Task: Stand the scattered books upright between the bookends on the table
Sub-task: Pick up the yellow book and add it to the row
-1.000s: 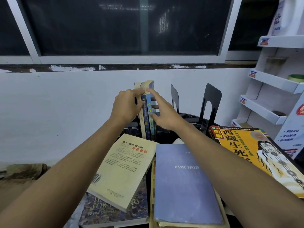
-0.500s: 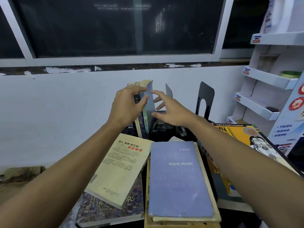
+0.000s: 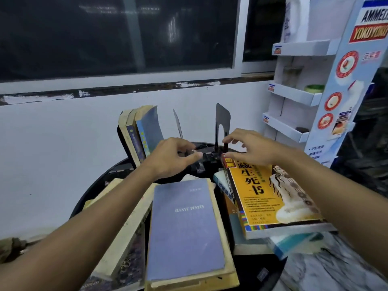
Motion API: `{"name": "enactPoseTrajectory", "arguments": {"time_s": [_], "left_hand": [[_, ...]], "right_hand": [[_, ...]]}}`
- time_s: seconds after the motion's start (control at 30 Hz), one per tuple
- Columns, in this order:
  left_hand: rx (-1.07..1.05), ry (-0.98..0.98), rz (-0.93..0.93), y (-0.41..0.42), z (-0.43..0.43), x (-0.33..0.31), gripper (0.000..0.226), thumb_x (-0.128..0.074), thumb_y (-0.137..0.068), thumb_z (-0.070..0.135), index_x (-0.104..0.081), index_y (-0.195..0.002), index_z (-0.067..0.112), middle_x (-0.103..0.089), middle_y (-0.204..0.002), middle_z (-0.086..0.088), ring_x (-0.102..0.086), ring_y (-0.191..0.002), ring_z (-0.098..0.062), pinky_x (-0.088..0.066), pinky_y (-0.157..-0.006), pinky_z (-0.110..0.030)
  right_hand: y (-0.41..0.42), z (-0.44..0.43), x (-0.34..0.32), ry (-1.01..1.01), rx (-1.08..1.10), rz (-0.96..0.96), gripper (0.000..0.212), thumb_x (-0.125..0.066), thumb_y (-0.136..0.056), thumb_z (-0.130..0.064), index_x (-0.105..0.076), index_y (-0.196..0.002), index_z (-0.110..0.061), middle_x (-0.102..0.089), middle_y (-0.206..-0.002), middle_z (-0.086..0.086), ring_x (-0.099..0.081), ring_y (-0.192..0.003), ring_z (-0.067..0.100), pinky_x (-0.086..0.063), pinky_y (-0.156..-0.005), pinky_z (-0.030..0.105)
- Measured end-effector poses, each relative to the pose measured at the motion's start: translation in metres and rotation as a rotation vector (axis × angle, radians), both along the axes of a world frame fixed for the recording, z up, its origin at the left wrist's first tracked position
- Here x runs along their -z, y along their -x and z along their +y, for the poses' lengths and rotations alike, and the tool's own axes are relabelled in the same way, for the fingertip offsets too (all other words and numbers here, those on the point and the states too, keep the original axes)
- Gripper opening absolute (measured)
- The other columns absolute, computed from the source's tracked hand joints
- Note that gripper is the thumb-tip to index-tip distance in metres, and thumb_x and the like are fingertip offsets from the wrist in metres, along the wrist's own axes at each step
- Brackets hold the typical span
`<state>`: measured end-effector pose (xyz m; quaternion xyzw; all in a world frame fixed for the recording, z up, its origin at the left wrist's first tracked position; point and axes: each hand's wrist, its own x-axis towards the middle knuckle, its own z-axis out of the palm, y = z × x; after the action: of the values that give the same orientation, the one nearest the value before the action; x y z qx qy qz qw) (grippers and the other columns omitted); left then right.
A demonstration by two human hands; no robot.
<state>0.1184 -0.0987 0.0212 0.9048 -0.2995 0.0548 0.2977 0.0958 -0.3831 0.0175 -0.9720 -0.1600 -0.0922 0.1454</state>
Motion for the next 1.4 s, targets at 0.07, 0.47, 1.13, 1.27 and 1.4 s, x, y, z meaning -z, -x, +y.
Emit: {"name": "enactPoseTrajectory", "arguments": {"time_s": [0.07,0.47,1.13,1.27,1.4], "left_hand": [[0.022,-0.075,0.073,-0.002,-0.014,0.007,0.053,-0.066,-0.085,0.065,-0.075,-0.117,0.023,-0.074,-0.117,0.010,-0.067,-0.107,-0.006,-0.053,-0.095,-0.026],[0.118,-0.299,0.257,-0.011,-0.074,0.020,0.070,-0.055,-0.088,0.069,-0.063,-0.137,0.020,-0.066,-0.131,0.004,-0.062,-0.116,-0.013,-0.046,-0.097,-0.027],[0.216,-0.165,0.417,-0.014,-0.083,0.027,0.044,-0.062,-0.084,0.062,-0.070,-0.116,0.033,-0.073,-0.113,0.016,-0.065,-0.107,-0.001,-0.046,-0.084,-0.015],[0.201,-0.054,0.403,-0.011,-0.083,0.025,0.035,-0.069,-0.084,0.053,-0.071,-0.110,0.030,-0.073,-0.109,0.011,-0.065,-0.104,-0.004,-0.045,-0.079,-0.013],[0.202,0.087,0.369,-0.008,-0.082,0.014,0.048,-0.072,-0.075,0.058,-0.069,-0.113,0.029,-0.074,-0.104,0.014,-0.069,-0.095,0.003,-0.050,-0.081,-0.020]], "right_hand": [[0.013,-0.027,0.002,0.003,0.059,0.015,0.050,-0.060,-0.094,-0.055,-0.056,-0.134,-0.027,-0.054,-0.131,-0.008,-0.051,-0.118,0.009,-0.045,-0.096,0.030],[0.061,-0.122,0.028,-0.060,0.293,0.058,0.078,-0.051,-0.082,-0.084,-0.056,-0.135,-0.028,-0.053,-0.122,-0.012,-0.057,-0.110,0.008,-0.052,-0.095,0.039],[0.061,-0.130,0.040,-0.342,0.220,0.290,0.038,-0.054,-0.088,-0.066,-0.069,-0.109,-0.038,-0.064,-0.113,-0.013,-0.061,-0.109,0.009,-0.045,-0.092,0.033],[0.064,-0.130,0.036,-0.345,0.225,0.207,0.047,-0.058,-0.086,-0.067,-0.068,-0.118,-0.033,-0.064,-0.117,-0.010,-0.061,-0.108,0.006,-0.047,-0.095,0.036],[0.071,-0.130,0.021,-0.427,0.205,0.099,0.043,-0.063,-0.089,-0.056,-0.066,-0.122,-0.029,-0.064,-0.116,-0.009,-0.063,-0.107,0.008,-0.051,-0.093,0.035]]}}
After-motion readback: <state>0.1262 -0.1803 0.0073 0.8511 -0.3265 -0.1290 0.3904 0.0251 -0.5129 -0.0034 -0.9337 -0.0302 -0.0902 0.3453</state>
